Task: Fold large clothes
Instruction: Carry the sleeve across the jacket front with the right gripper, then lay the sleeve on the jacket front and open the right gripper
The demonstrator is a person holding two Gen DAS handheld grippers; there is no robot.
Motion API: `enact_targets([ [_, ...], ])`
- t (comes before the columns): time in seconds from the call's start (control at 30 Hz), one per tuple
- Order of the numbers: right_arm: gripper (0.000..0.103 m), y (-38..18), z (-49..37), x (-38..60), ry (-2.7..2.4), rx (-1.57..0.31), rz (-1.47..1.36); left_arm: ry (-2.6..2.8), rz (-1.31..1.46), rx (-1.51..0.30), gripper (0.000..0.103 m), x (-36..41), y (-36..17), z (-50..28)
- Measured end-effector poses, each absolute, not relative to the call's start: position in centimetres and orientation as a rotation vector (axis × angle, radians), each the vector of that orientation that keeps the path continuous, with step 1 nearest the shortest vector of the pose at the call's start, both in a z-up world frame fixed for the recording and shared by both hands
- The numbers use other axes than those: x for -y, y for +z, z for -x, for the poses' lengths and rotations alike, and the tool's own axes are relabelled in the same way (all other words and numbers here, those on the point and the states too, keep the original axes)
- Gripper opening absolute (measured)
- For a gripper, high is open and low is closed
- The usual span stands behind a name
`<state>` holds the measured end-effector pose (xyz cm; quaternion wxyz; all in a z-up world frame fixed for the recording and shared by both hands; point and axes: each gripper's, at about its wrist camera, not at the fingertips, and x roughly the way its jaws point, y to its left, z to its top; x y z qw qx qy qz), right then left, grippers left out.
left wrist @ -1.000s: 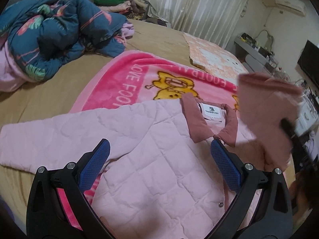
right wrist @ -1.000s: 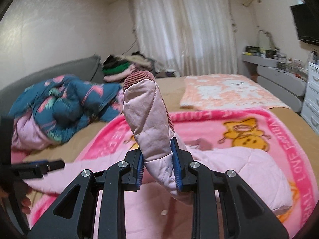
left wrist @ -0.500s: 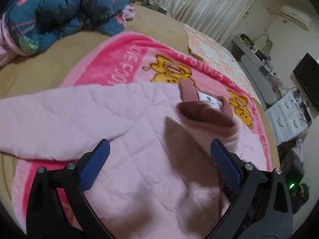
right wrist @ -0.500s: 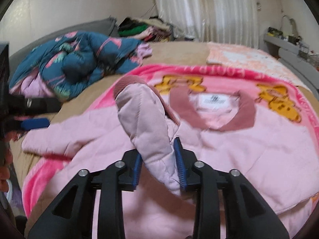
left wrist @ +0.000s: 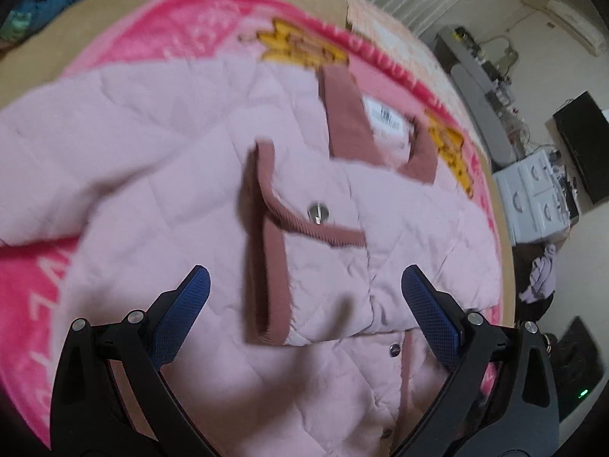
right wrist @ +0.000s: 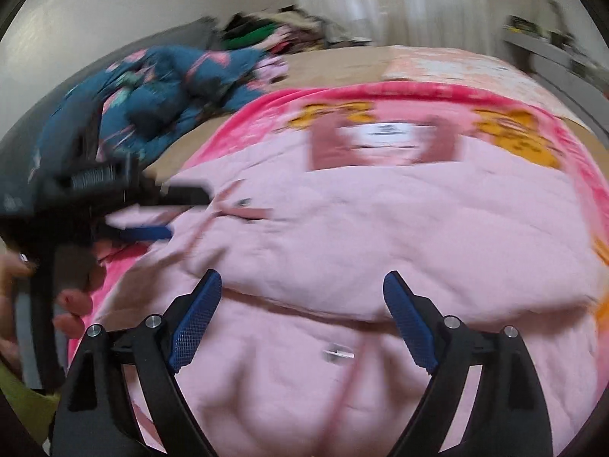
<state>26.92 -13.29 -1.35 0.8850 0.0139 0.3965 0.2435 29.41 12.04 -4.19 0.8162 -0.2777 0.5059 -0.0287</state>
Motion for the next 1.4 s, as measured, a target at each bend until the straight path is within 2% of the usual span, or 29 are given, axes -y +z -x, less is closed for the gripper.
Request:
enact_targets([
  [0.1,0.086,-1.1,-27.1,16.9,0.412,-0.815,-0.053,-0.078,0.598,-1.110,0.090,-10.7,-6.0,-29.9],
  [0.13,0.086,-1.0,-27.0,18.3,0.380,-0.811,-0.069,-0.075,0.592,-1.117,0.077,-10.4,-6.4,-30.0],
  [0.2,0.086,-0.8,-26.7,21.0,0.325,-0.797,-0.106,-0.067,0.553,-1.122,0.059,-9.5,-6.8,-30.2],
  [0.23,0.086,-0.8,-26.7,22.0,0.306,-0.795,-0.120,-0.069,0.526,-1.106,0.039,-9.1,-6.6,-30.2],
  [0.3,0.086,-0.8,-26.6,24.2,0.261,-0.792,-0.150,-0.082,0.476,-1.072,0.021,-8.8,-5.6,-30.2],
  [0.33,0.086,-0.8,-26.6,24.9,0.248,-0.790,-0.161,-0.089,0.464,-1.058,0.017,-8.7,-5.2,-30.2],
  [0.53,0.085,0.7,-27.1,28.5,0.178,-0.737,-0.212,-0.086,0.283,-0.871,0.015,-9.3,3.1,-30.6],
  [0.63,0.085,1.1,-28.0,28.6,0.170,-0.732,-0.204,-0.059,0.203,-0.825,0.015,-9.6,5.0,-30.4],
  [1.03,0.085,-0.6,-32.9,23.9,0.242,-0.786,-0.057,0.062,0.137,-0.975,0.013,-11.3,-4.2,-29.7],
  [1.23,0.085,-3.0,-35.6,22.9,0.212,-0.876,-0.024,0.064,0.127,-0.989,0.013,-11.4,-5.6,-29.4],
  [1.4,0.085,-7.3,-37.2,24.3,0.144,-1.002,-0.050,0.062,0.122,-0.998,0.015,-11.1,-6.2,-29.3],
])
